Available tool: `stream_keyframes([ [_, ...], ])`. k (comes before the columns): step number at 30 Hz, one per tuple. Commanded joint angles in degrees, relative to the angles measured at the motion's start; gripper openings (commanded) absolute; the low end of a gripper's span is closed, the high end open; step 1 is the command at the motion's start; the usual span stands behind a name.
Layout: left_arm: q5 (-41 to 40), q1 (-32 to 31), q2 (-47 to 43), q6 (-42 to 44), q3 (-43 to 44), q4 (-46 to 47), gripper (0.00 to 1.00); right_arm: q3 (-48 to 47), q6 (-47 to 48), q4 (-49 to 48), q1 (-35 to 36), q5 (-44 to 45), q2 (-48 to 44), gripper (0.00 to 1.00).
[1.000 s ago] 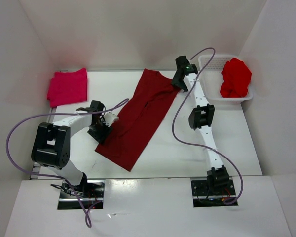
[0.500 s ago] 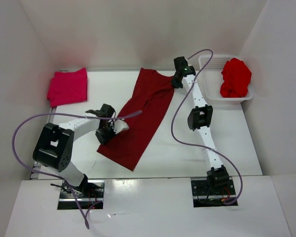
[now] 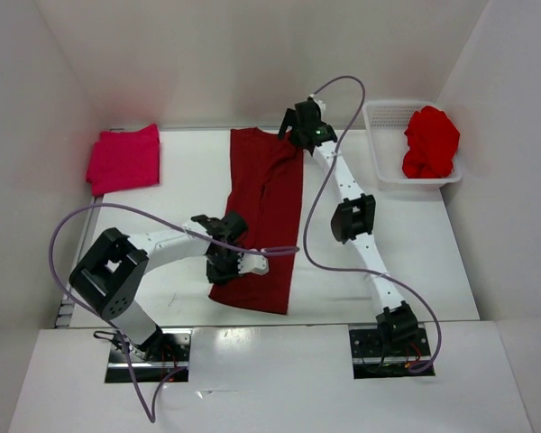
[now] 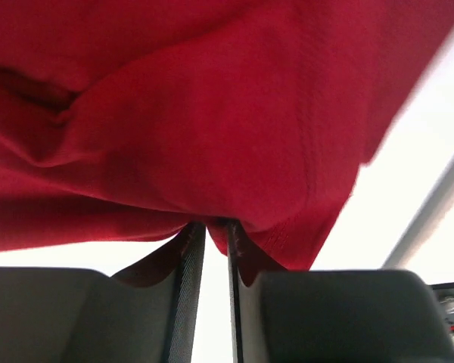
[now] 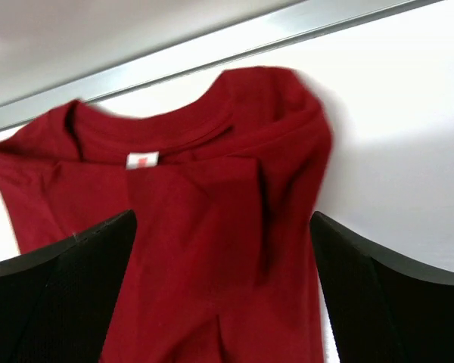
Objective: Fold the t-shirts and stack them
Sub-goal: Rotate the tshirt 90 degrees
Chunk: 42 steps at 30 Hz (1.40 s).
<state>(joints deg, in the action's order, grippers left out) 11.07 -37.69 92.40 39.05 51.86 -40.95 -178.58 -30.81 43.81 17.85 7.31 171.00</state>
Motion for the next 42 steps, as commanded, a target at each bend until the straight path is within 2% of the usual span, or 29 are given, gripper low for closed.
stream_keyframes([
  [1, 8.7, -3.0, -0.8, -0.2, -1.8, -1.0, 0.25, -1.3, 4.3, -1.4, 0.5, 8.7, -6.5, 1.00],
  [5, 6.8, -3.0, -5.9, -4.5, -1.8, 0.2, 0.37, -1.3, -1.3, 6.6, 2.7, 21.6, -13.8, 1.00],
  [10, 4.8, 3.7, -15.1, -8.5, -0.5, -1.0, 0.52, -1.3, -8.6, 18.7, 8.9, 38.3, -25.2, 1.00],
  [13, 0.9, 8.1, -20.4, -11.0, 0.1, -1.0, 0.56, -1.3, -10.8, 24.9, 13.3, 42.7, -30.4, 1.00],
  [15, -2.9, 11.8, -23.3, -13.6, 0.1, -0.3, 0.56, -1.3, -14.2, 29.2, 15.7, 43.4, -32.6, 1.00],
  [17, -5.0, 14.3, -26.6, -15.4, 1.4, 0.3, 0.56, -1.3, -9.6, 30.7, 17.9, 44.1, -34.9, 1.00],
  [18, -6.0, 16.1, -28.0, -16.1, 1.9, 0.3, 0.56, -1.3, -8.2, 30.7, 21.6, 45.7, -36.5, 1.00],
  [23, -13.4, 17.2, -29.3, -19.5, 5.7, 0.3, 0.56, -0.9, -6.0, 30.7, 29.8, 45.7, -39.5, 1.00],
  [26, -14.1, 17.2, -29.3, -19.5, 7.8, -1.5, 0.56, 0.1, -4.4, 30.7, 32.6, 45.2, -42.1, 1.00],
  [30, -9.2, 18.4, -29.9, -22.0, 11.1, -3.0, 0.56, 1.4, -4.3, 30.7, 33.1, 41.7, -45.8, 1.00],
  [35, -1.5, 21.2, -30.5, -23.9, 13.4, -3.6, 0.57, -1.0, -5.1, 29.2, 42.3, 53.6, -54.8, 1.00],
  [36, -1.5, 21.8, -30.5, -23.9, 13.4, -3.6, 0.57, -1.0, -1.8, 29.2, 42.4, 53.6, -54.8, 1.00],
  [38, -1.5, 21.8, -30.5, -23.9, 13.4, -3.6, 0.58, -1.0, -1.3, 30.6, 42.4, 50.0, -52.6, 1.00],
  [39, -1.5, 21.8, -30.5, -24.5, 14.0, -3.6, 0.58, 1.5, 0.3, 30.6, 42.4, 48.9, -51.8, 1.00],
  [41, -0.4, 23.4, -30.5, -25.1, 14.7, -3.6, 0.58, 8.4, -2.2, 30.6, 43.9, 48.9, -51.8, 1.00],
  [42, 1.7, 24.1, -30.5, -25.1, 14.7, -3.6, 0.58, 19.5, -8.6, 30.6, 44.6, 50.2, -55.5, 1.00],
])
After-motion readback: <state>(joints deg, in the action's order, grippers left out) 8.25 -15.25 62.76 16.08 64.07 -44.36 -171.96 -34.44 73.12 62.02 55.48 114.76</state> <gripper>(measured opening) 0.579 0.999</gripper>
